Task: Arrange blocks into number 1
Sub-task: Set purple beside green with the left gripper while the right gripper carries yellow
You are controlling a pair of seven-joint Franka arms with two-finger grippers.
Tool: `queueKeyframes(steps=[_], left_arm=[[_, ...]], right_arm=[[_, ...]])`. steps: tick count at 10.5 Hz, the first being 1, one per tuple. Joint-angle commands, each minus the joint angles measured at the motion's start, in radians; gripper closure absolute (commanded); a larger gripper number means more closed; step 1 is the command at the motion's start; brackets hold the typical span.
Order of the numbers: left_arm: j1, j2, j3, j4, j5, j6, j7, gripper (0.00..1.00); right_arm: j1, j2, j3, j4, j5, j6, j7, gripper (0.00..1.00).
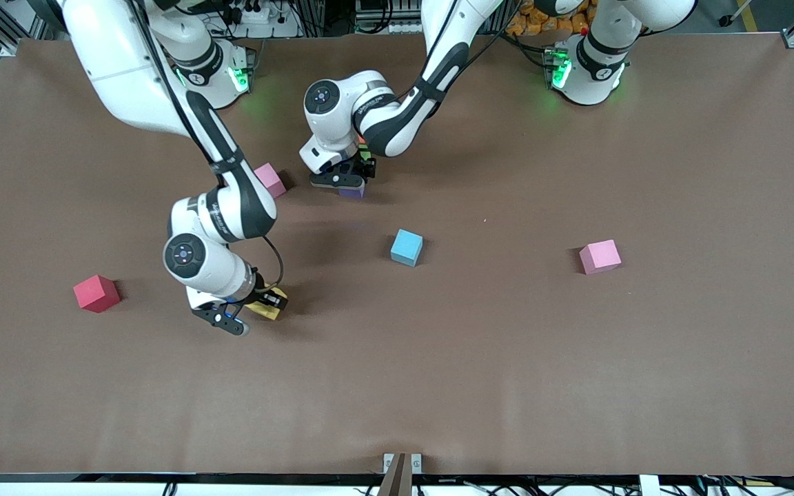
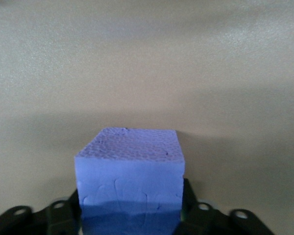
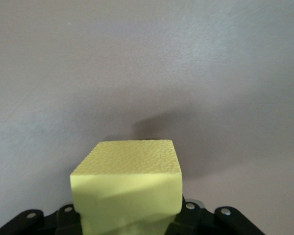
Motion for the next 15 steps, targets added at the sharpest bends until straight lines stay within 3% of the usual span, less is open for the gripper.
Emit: queueKeyframes(steps=[1,5,7,8,11,15], left_arm=[[-0.007,-0.001,0.013,0.018,0.025,-0.002,-0.06,0.0],[-0.001,-0.071,0.171,0.021,0.021,-0.01,-0.161,0.0],[0.01,-0.073,0.29,0.021,0.007,-0.011,-0.289,0.0],[0.048,-0.068,0.315,0.02,-0.022,-0.011,-0.366,0.0],[0.143,-0.059,0.314,0.017,-0.135,-0.011,-0.529,0.0],[0.142,-0.055,0.296,-0.005,-0.24,-0.027,-0.722,0.0]], right_arm=[[-0.017,-0.154,0.001,-0.107,-0.012,-0.061,-0.068,0.43],[-0.041,-0.291,0.003,-0.264,-0.007,-0.063,-0.198,0.43],[0.03,-0.285,0.001,-0.275,-0.004,-0.055,-0.192,0.43],[0.078,-0.285,0.001,-0.285,-0.004,-0.035,-0.191,0.43],[0.25,-0.277,0.0,-0.333,-0.004,0.092,-0.066,0.43],[0.4,-0.223,0.0,-0.338,-0.006,0.155,0.039,0.43]])
